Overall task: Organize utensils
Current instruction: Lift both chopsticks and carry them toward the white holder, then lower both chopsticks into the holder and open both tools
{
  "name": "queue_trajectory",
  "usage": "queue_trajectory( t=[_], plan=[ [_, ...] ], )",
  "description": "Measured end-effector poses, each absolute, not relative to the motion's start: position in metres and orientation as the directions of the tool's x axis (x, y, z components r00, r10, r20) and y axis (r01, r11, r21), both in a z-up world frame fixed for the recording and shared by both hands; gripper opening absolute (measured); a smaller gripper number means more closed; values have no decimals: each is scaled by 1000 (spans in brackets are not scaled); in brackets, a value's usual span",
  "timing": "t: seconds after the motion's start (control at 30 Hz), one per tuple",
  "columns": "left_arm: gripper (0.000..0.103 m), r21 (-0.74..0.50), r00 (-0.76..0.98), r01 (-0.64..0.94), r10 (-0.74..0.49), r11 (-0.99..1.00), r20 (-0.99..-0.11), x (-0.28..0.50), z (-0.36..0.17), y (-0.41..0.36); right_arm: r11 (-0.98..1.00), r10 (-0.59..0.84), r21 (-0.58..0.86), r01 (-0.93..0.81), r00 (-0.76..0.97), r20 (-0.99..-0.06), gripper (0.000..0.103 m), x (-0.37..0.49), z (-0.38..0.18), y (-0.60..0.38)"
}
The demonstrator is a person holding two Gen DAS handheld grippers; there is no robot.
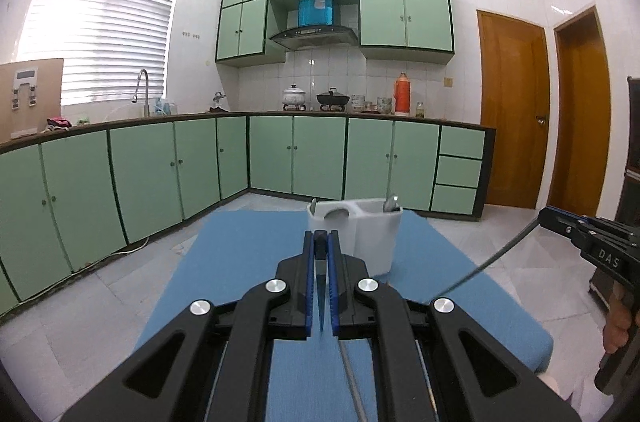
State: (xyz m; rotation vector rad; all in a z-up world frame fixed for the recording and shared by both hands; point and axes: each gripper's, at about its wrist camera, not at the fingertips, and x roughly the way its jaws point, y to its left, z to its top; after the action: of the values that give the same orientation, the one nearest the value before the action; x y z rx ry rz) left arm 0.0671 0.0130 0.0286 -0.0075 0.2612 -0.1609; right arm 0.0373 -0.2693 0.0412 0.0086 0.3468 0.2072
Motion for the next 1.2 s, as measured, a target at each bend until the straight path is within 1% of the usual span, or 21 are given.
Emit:
queue_trajectory(
  t=[0.23,0.4,0.77,1.0,1.2],
  plan=[
    [6,-27,947,185,-185,982,-264,92,55,12,965,258,63,-253,889,-378,5,67,69,-266],
    [6,-14,945,199,-196,980,-261,102,68,10,962,263,33,-272,882,-392,5,76,83,-262],
    [6,-19,942,214,-211,977,-261,116,85,14,953,285,12,-303,882,-375,4,90,111,-259],
    [6,-17,962,202,-202,979,-185,115,115,21,944,311,-5,-329,896,-318,4,99,150,-252],
    [6,-12,974,204,-204,979,-95,130,155,19,938,336,9,-346,905,-259,4,120,189,-248]
  ],
)
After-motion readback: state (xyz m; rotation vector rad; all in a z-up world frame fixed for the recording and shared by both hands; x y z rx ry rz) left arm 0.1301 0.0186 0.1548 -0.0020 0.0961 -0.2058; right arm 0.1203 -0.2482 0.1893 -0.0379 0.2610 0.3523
